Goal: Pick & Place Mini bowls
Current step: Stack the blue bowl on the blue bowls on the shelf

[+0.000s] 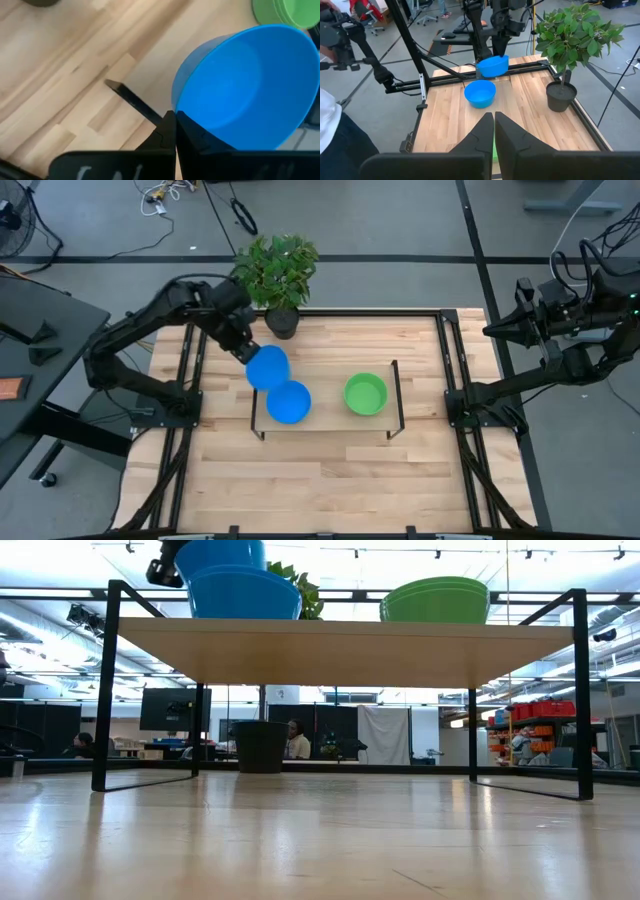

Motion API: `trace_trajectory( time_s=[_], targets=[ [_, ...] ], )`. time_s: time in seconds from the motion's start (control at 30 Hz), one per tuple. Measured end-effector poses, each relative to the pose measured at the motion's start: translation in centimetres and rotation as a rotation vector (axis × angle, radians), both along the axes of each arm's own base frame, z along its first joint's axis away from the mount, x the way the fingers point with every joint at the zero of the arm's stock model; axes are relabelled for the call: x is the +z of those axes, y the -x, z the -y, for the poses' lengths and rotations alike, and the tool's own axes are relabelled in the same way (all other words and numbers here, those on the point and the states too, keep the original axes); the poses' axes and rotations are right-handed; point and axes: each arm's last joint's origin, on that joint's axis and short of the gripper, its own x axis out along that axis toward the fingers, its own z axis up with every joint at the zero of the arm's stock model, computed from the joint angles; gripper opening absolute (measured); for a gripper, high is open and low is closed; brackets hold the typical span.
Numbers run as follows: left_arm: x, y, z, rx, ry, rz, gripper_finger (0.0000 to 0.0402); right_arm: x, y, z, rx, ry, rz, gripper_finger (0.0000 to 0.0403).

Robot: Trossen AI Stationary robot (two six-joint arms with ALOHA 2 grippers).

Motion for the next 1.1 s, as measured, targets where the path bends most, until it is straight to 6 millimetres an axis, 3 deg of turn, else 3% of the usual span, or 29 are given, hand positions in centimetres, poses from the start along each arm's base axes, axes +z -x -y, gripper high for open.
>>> trace_trajectory(
  time_s=[0.3,0.73,0.9,1.1],
  targets=[
    [-0.3,-1.5,1.3,-0.106,0.052,0.018,0.0000,0.0,0.0,0.0,0.000,0.000,0.000,0.0021],
    [4.7,-3.5,2.3,-0.186,0.028,0.139,0.0000,0.0,0.0,0.0,0.000,0.000,0.000,0.0021],
    [5.4,-4.5,2.9,-0.234,0.029,0.122,0.0000,0.0,0.0,0.0,0.000,0.000,0.000,0.0021],
    [4.9,-6.1,3.6,-0.293,0.058,0.094,0.0000,0.0,0.0,0.0,0.000,0.000,0.000,0.0021]
  ],
)
